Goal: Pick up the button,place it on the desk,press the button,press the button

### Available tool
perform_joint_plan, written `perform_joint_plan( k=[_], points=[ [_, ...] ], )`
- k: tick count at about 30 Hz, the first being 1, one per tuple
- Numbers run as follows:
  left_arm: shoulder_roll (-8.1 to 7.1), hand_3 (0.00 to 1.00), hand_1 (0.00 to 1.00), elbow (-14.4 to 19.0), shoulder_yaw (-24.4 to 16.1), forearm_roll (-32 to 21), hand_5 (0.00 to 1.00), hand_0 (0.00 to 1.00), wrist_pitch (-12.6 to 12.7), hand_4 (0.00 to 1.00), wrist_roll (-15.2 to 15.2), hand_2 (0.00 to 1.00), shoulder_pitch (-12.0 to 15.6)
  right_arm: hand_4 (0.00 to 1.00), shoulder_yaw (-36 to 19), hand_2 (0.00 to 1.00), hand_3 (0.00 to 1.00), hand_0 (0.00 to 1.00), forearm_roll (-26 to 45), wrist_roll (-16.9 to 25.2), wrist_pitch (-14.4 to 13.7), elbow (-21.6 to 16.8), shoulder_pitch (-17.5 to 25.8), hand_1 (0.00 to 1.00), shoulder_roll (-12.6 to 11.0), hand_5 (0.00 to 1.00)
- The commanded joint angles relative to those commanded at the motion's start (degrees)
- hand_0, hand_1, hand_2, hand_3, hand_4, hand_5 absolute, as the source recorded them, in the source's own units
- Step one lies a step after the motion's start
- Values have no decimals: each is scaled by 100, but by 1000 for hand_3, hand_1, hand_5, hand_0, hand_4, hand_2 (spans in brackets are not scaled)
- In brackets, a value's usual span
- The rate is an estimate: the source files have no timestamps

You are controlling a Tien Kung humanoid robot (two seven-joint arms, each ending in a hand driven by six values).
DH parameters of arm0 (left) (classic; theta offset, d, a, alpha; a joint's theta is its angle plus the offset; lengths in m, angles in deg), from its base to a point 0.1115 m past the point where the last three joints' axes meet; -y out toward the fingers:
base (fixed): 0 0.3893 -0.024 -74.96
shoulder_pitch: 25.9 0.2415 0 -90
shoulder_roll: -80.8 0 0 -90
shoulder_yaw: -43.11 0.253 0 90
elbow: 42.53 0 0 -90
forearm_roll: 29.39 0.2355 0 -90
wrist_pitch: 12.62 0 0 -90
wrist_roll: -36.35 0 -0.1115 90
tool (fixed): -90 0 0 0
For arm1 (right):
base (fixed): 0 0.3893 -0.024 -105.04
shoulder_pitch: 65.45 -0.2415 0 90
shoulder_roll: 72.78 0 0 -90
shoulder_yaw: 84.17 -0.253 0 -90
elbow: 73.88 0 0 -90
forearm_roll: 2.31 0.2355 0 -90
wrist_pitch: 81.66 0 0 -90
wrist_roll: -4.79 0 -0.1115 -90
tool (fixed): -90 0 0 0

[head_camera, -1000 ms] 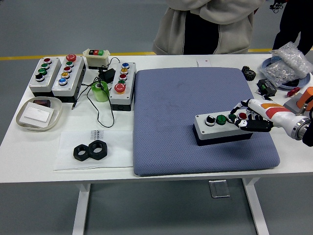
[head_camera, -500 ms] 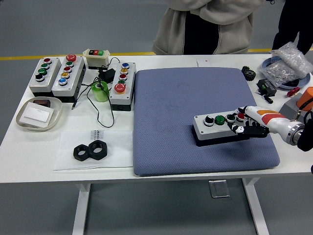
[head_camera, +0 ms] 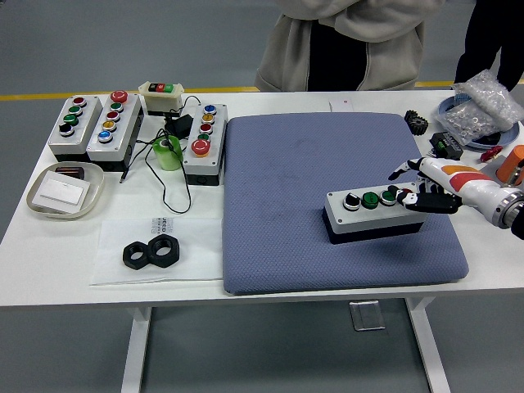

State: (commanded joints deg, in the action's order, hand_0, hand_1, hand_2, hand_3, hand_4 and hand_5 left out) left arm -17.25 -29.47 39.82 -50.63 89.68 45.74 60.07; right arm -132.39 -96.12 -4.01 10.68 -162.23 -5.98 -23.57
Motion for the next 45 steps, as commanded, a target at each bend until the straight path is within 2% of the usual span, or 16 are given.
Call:
perform_joint_plan(
  k=[4,7,8,9,13,14,15,17,20,21,26,27,32,35,41,45],
  points=[
    [-3,828,837,-1,7,-4,998,733,-1,648,1,900,-7,610,-179,224,718,188,9,-7,-16,-61,39,134,-18,828],
    [-4,828,837,-3,24,-32,998,733,-5,648,15,900,-10,610,-336,224,718,188,163,102,-383,-33,139,134,3,828],
    [-4,828,837,-3,27,-37,998,733,-6,648,17,900,-10,610,-371,224,718,188,202,149,-618,-17,165,134,18,828],
    [-1,828,837,-4,26,-36,998,734,-4,647,16,900,-11,599,-450,542,769,541,269,215,-800,-3,217,499,49,794],
    [1,828,837,-2,19,-20,998,734,-5,647,11,900,-12,599,-791,542,769,541,519,458,-1601,-24,387,499,119,794],
    [1,828,837,-2,18,-19,998,734,-5,647,10,900,-12,599,-818,542,769,541,548,479,-1711,-29,399,499,121,794],
    [1,827,837,-3,18,-18,998,735,-6,646,10,900,-13,602,-946,628,799,628,703,554,-1858,-68,456,597,113,555],
    [3,827,837,-4,15,-21,998,735,-7,646,12,900,-10,602,-1110,628,799,628,945,640,-1975,-112,523,597,100,555],
    [3,827,837,-2,12,-10,998,735,-8,646,7,900,-8,602,-1334,628,799,628,1349,688,-1938,-154,606,597,80,555],
    [1,827,837,-1,5,3,998,733,-7,646,2,900,-9,661,-1400,922,949,855,1484,706,-1918,-161,633,776,73,536],
    [0,827,837,-1,-10,31,998,733,-9,646,-11,900,-10,661,-1650,922,949,855,2265,882,-1877,-143,794,776,68,536],
    [0,827,837,-1,-11,33,998,733,-8,647,-12,900,-10,671,-1674,977,958,976,2399,904,-1880,-139,810,901,72,551],
    [7,827,837,-2,-7,26,998,733,-10,647,-10,900,-7,671,-1951,977,958,976,3192,1118,-1896,-93,1000,901,149,551],
    [13,827,837,-5,-20,44,998,734,-6,647,-11,900,6,660,-2364,970,966,989,3853,1322,-1875,0,1301,917,295,556],
    [9,827,837,-8,-76,137,998,735,2,646,-35,900,31,652,-2823,962,958,990,5206,1355,-1697,132,1584,914,441,571],
    [5,827,837,-9,-124,224,998,735,6,646,-59,900,42,645,-3013,947,944,988,5474,1275,-1568,234,1764,905,539,591]
  ],
)
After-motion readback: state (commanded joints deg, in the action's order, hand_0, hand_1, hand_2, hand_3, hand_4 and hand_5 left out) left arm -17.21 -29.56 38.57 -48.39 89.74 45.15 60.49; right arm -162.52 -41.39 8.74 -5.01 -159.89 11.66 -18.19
